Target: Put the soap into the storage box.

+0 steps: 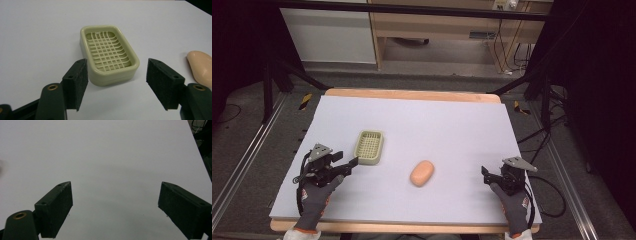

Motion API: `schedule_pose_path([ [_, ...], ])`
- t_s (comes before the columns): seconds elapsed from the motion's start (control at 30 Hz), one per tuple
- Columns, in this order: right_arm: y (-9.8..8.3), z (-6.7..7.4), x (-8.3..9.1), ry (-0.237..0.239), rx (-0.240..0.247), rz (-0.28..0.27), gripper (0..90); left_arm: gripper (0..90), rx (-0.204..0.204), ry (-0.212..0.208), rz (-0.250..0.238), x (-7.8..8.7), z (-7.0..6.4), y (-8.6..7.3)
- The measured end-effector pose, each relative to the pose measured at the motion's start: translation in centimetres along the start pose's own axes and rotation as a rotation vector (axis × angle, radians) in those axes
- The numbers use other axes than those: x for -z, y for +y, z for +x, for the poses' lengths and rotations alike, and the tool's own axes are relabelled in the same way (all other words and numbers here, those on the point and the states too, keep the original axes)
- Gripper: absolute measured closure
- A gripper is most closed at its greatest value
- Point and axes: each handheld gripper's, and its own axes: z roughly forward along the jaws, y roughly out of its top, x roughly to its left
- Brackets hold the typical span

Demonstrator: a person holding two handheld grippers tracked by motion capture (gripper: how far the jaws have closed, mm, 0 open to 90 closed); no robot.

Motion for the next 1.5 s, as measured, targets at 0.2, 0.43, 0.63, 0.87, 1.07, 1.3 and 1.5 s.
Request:
schedule_pose_path([
  [0.2, 0.0, 0.0, 0.0, 0.009, -0.001, 0.003, 12.6, 34.8, -0.017, -0.005, 0.014, -0.7, -0.4, 0.4],
  [0.43, 0.0, 0.2, -0.1, 0.015, 0.004, 0.001, 12.6, 33.1, -0.03, -0.022, -0.001, -1.2, -1.5, 1.4],
  [0.63, 0.0, 0.2, -0.2, 0.013, 0.004, 0.005, 12.1, 30.7, -0.046, -0.044, -0.002, -1.8, -3.0, 1.9],
  [0.87, 0.1, 0.1, -0.1, 0.011, 0.003, -0.003, 11.8, 28.6, -0.069, -0.07, -0.003, -2.3, -4.5, 2.6],
  [1.07, 0.1, 0.3, -0.3, 0.01, 0.007, 0.0, 9.8, 27.2, -0.097, -0.091, 0.01, -2.6, -5.8, 2.8],
  [1.3, 0.2, 0.5, -0.4, 0.007, 0.021, -0.001, 9.8, 26.4, -0.099, -0.108, 0.022, -3.4, -6.6, 2.8],
  [1.5, 0.2, 0.4, -0.3, -0.006, 0.017, -0.003, 8.8, 26.0, -0.117, -0.124, 0.031, -4.0, -7.7, 3.0],
])
